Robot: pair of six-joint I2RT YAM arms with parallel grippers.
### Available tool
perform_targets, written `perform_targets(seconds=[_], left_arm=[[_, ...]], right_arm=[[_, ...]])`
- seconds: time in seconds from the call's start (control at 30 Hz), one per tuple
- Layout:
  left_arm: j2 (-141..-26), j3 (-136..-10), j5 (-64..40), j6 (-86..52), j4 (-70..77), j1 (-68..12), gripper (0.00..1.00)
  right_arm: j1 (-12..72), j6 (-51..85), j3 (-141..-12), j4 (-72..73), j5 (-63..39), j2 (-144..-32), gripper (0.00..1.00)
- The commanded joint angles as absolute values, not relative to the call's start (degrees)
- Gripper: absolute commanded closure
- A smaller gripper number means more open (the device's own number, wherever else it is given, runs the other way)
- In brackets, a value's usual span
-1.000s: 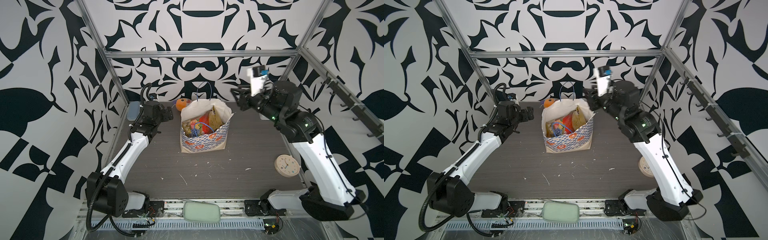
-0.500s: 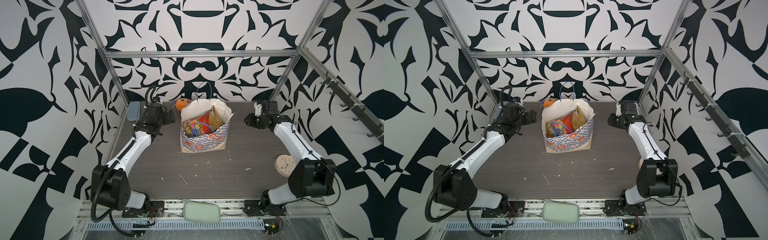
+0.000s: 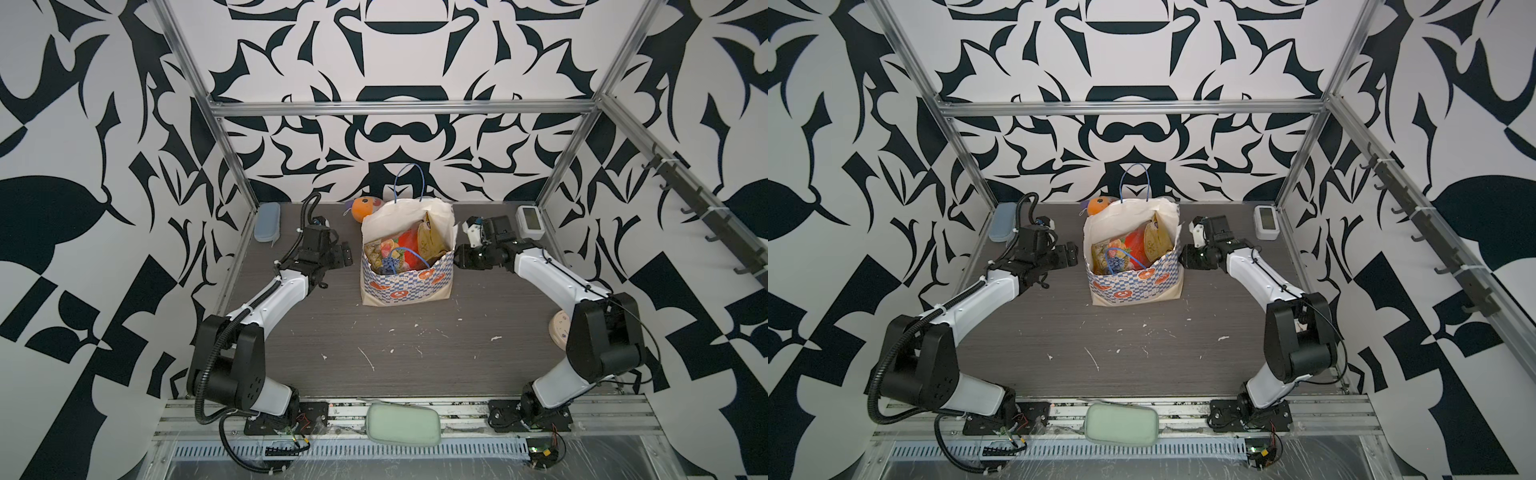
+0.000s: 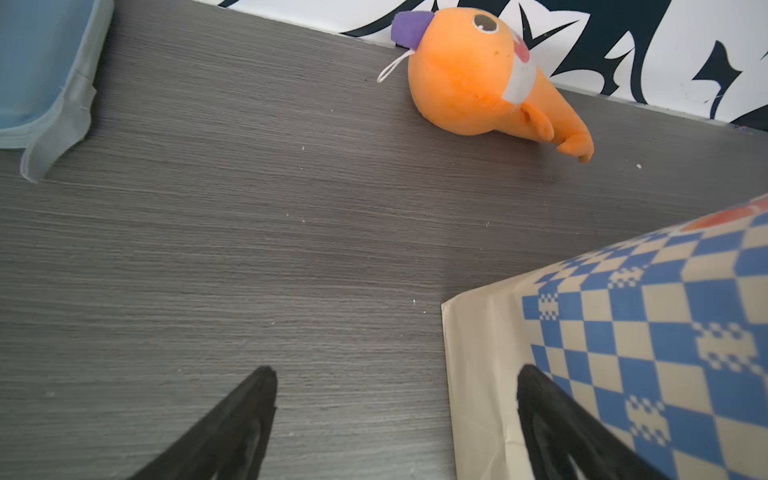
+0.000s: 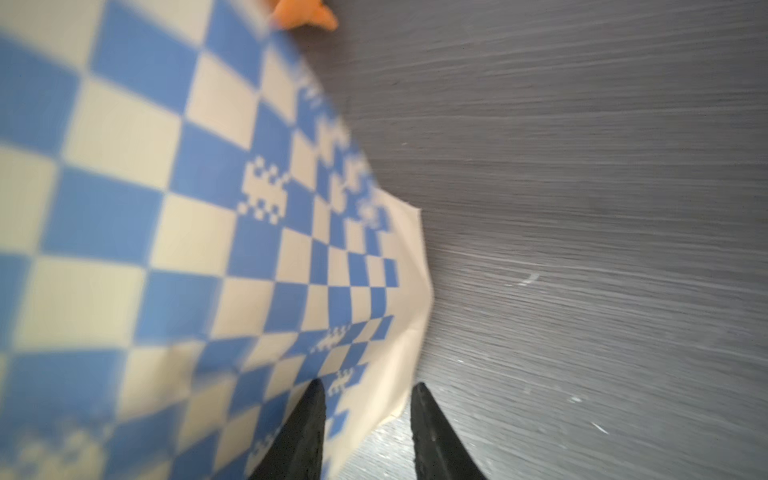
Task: Take the snacks out of the paper bag
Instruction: Move the paper bag to the center of the table.
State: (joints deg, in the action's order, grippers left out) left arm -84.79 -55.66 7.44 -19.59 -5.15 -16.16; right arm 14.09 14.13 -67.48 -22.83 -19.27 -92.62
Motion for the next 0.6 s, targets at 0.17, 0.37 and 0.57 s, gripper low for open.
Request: perform_targets(seconds=[0.17, 0.37, 0.57], left_arm=[[-85.4, -53.3, 6.2, -23.6, -2.6, -11.8, 0.07], [-84.6, -52.4, 7.7, -23.7, -3.1, -10.3, 0.06], [-83.5, -52.0, 8.2, -24.0, -3.3, -9.9, 0.06]], right_arm=[[20.0, 12.1, -66.9, -17.6, -22.9, -93.6, 0.61], [23.7, 13.7, -66.1, -13.2, -25.8, -93.8, 0.61], [26.0, 16.8, -65.5, -8.5, -25.6, -93.6, 0.61]])
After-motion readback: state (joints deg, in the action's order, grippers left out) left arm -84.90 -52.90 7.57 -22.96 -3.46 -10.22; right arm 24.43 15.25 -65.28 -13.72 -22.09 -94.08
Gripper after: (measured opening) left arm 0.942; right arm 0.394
